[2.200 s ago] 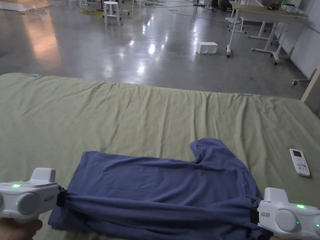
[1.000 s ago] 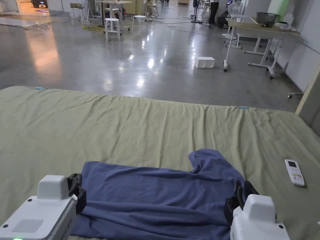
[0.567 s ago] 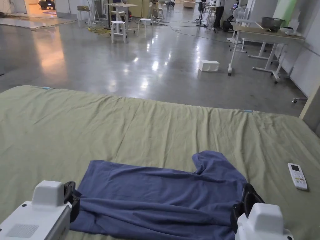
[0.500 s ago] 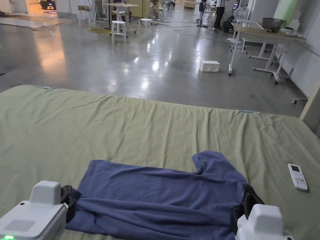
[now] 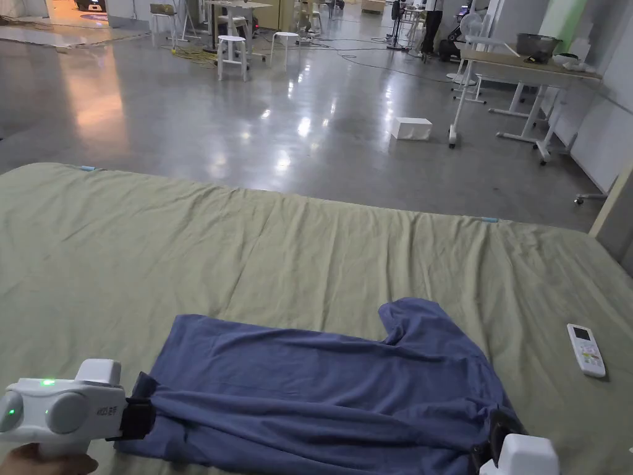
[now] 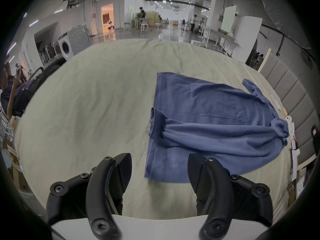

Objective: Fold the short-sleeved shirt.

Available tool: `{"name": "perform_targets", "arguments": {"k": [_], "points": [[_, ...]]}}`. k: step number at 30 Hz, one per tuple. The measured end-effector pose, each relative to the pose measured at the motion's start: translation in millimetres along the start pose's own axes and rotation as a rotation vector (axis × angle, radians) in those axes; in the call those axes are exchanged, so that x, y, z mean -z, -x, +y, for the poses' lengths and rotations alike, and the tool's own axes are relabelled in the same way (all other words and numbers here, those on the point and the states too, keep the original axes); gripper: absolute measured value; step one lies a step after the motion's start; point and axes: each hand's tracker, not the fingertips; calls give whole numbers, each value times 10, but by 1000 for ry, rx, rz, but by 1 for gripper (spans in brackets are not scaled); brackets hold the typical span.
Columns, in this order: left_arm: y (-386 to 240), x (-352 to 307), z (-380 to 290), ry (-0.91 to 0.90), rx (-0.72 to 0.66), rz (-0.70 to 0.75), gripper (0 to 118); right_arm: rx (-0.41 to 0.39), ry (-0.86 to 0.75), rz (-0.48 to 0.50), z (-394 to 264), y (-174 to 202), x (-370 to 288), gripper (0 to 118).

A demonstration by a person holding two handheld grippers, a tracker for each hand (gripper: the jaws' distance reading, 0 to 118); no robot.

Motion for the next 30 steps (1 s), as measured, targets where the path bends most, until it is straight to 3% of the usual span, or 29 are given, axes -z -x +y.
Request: {"name": "perform_targets", "arguments": {"k": [6,10,14,18,20,24,25,28,30], "points": [[-80,424,20,198,42,93,69,4,69,-23,-152,-103,13,0],[-107,413,-52,165,19,84,67,6,107,-37,-234,-193,12,0],[-200,349,-163,133,63,80,37,14,127,-52,-285,-284,1,0],[-195,311,-182,142,99,51,13,82,175,-72,-407,-413,22,0],[-184,269,-184,139,116,42,9,135,232,-68,-493,-493,54,0],[-178,149,-247,92,129,51,9,138,290,-80,-581,-685,165,1],[-174,135,-255,91,134,51,9,134,320,-69,-597,-739,229,3],[-151,106,-300,86,137,45,9,154,416,-12,-616,-862,449,43],[-127,115,-310,88,124,39,9,155,473,23,-603,-901,606,50]]}}
